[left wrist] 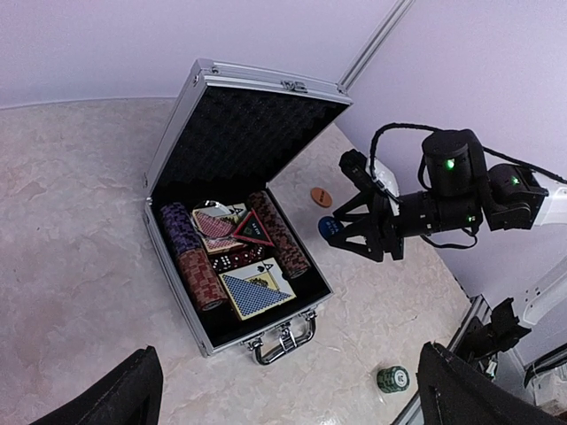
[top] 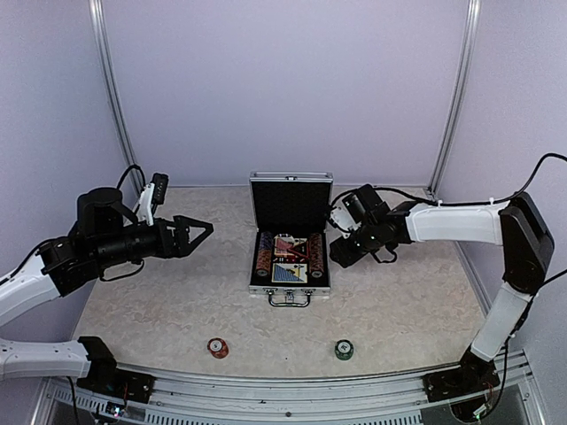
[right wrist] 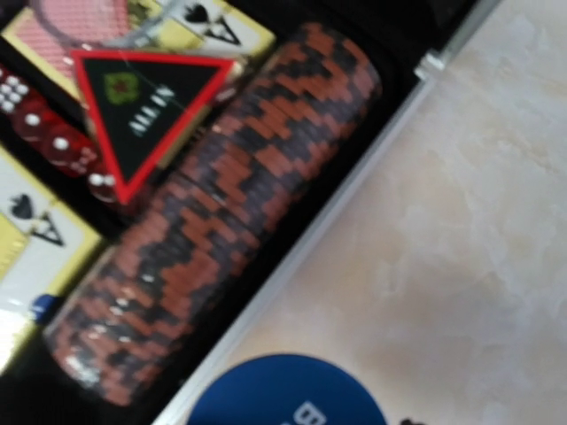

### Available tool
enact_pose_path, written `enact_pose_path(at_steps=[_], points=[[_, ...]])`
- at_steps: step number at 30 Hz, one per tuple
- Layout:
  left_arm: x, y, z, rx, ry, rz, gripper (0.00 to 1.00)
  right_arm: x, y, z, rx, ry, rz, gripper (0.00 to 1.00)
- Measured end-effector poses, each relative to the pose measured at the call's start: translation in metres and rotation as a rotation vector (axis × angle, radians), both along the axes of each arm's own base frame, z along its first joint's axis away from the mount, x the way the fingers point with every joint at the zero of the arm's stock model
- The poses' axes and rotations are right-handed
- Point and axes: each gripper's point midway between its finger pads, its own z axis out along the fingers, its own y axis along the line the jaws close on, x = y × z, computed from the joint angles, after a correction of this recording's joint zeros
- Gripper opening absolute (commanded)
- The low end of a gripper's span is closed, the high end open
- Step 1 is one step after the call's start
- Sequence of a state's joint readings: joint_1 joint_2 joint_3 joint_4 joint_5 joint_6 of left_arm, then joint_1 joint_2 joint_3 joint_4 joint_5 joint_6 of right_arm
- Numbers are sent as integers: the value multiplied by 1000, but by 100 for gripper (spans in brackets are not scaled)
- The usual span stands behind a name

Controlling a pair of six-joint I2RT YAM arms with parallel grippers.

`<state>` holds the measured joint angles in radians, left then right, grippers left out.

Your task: Pack up texas hold em set

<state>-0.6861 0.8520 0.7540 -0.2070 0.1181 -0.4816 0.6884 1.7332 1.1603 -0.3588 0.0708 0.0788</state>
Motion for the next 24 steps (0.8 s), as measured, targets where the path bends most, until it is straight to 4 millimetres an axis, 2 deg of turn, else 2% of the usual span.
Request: enact_pose_path(at_steps=[5,12,18,22,24], points=[[1,-1,-4,2,6,-4,99,-10,13,8,9,-17,25,53],[4,-1,-7,3,11,0,99,-28,48,15,21,-33,106,54],[5,-1,-7,-1,10,-4,99,-19,88,18,44,-51,149,54],[4,-1,-9,1,13,-5,99,-10,109,6,46,-47,165,54],[4,-1,-8,-1,12,-6,99,-9,113,-1,42,-37,170,54]])
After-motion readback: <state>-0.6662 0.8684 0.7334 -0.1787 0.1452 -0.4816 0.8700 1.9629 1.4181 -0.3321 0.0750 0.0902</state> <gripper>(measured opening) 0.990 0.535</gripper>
